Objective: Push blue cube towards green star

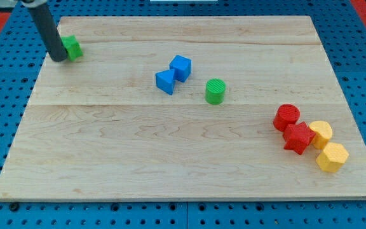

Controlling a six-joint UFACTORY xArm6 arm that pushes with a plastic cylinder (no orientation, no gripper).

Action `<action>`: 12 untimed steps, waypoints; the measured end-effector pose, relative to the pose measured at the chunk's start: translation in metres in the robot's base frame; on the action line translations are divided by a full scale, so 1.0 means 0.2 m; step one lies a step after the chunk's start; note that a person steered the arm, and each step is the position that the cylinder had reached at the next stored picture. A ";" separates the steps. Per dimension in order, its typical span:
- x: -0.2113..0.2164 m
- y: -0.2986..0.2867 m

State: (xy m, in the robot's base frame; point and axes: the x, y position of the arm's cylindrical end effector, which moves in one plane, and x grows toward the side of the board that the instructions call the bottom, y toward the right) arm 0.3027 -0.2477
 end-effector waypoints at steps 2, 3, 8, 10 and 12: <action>-0.07 0.11; 0.37 0.41; 0.06 0.78; 0.25 1.57; 0.16 1.78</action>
State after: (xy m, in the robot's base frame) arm 0.3348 0.1081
